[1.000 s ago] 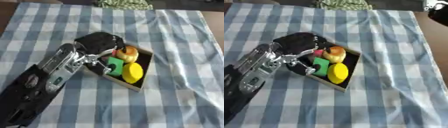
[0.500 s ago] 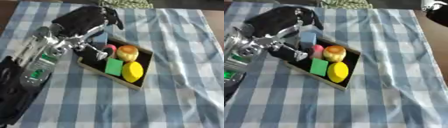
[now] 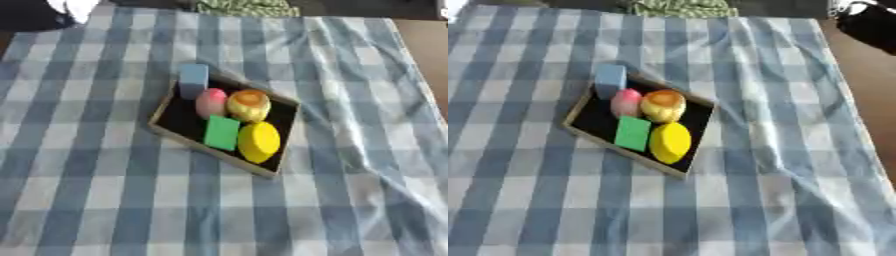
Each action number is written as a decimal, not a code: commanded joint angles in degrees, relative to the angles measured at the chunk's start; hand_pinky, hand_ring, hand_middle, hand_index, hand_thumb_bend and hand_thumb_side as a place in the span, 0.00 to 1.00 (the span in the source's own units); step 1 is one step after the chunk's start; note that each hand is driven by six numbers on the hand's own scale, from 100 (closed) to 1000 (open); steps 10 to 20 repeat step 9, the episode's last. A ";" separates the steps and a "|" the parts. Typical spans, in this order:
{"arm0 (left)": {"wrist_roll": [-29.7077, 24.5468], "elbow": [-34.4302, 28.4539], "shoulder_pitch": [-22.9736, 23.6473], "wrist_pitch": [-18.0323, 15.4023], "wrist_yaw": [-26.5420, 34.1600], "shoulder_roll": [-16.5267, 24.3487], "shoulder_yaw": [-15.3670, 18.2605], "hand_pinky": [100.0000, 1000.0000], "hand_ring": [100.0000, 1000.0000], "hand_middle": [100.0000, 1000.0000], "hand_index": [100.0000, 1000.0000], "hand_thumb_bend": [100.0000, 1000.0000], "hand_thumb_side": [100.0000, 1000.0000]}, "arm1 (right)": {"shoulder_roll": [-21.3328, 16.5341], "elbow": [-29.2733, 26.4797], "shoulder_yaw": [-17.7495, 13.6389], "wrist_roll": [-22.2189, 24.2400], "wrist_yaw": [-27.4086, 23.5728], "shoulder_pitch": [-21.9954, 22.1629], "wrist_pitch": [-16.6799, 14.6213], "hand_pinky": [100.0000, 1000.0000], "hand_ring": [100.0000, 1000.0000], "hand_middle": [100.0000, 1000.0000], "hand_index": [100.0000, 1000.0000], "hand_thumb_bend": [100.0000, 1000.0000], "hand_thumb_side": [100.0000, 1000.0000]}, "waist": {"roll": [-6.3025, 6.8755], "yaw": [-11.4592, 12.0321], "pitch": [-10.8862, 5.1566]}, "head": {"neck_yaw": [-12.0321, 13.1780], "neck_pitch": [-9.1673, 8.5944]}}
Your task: Pick up objects on the table and place them in the box.
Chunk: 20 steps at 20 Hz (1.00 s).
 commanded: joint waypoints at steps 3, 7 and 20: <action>11.66 -0.86 6.88 -2.11 9.25 5.03 6.28 0.85 0.71 0.64 0.77 0.14 0.09 | -1.76 -2.23 -1.41 -1.47 0.01 0.14 -0.03 0.78 0.79 0.59 0.70 0.00 0.14 | -0.46 0.22 -2.03 | -0.71 -0.89; 17.21 -0.86 14.17 -4.44 12.62 5.03 8.97 0.85 0.71 0.64 0.78 0.10 0.16 | -1.31 -2.76 -1.80 -2.64 -0.44 0.60 -0.06 0.78 0.79 0.59 0.70 0.00 0.15 | -0.99 0.14 -1.94 | -1.36 -1.06; 19.55 -0.86 17.13 -6.07 13.67 4.24 10.12 0.85 0.70 0.64 0.78 0.09 0.19 | -1.00 -2.79 -1.87 -3.15 -0.66 0.39 -0.07 0.78 0.79 0.59 0.70 0.00 0.16 | -1.19 0.14 -1.91 | -1.43 -1.10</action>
